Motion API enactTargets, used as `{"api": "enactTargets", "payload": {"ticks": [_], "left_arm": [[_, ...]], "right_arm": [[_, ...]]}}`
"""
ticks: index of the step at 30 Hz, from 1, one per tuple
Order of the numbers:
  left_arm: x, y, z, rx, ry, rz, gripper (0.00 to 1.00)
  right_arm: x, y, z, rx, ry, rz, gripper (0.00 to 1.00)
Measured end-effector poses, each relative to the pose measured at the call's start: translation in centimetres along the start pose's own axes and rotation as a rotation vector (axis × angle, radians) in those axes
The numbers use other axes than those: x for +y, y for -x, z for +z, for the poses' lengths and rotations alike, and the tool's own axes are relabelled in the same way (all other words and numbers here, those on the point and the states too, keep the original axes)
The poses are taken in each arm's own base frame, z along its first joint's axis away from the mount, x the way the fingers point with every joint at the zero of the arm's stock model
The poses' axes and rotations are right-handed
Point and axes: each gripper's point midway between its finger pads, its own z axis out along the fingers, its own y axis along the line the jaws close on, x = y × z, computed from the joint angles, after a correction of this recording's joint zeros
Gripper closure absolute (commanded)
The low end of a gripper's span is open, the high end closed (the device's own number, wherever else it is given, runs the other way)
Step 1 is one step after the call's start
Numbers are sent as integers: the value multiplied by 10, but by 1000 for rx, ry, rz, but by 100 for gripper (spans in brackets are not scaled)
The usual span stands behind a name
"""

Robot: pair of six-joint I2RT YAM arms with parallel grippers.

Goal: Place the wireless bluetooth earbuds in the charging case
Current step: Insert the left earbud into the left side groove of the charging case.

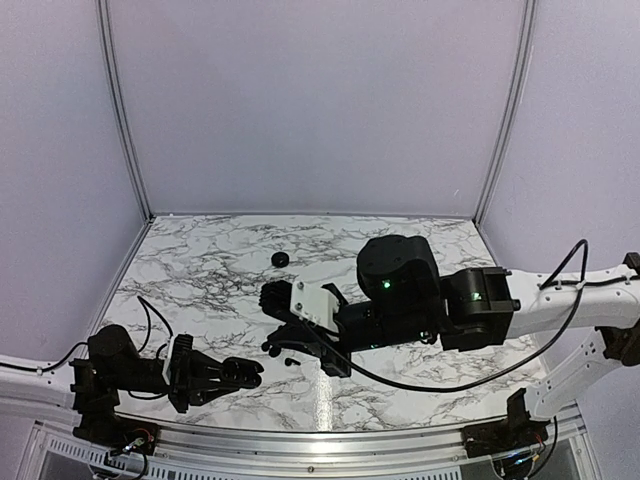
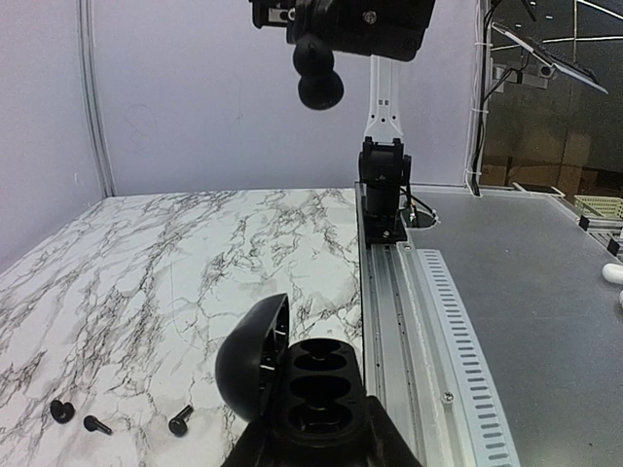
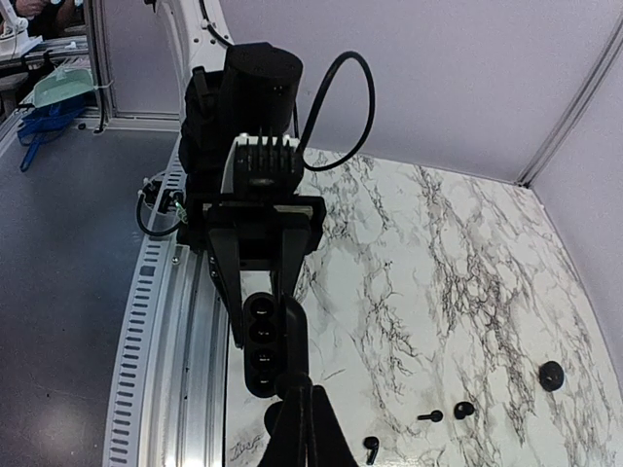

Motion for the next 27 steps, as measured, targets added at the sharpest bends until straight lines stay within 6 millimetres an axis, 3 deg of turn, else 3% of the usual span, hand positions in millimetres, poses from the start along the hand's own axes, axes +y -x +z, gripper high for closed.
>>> {"api": "enactTargets", "payload": {"ticks": [6,14,23,27], "left_arm": [[-1,-6,2,24,-11,-29,100],[-2,6,4,-11,-24,-50,100],[-1,7,8,-9,-25,-85,100],[0,10,8,-20,-25,-86,100]], "right_arm": [[-2,10,7,-19,-18,-22,100],[4,4,21,-1,-13,-53,100],[7,14,32,-9,-15,-73,100],[12,9,40,8,-9,-79,100]]}}
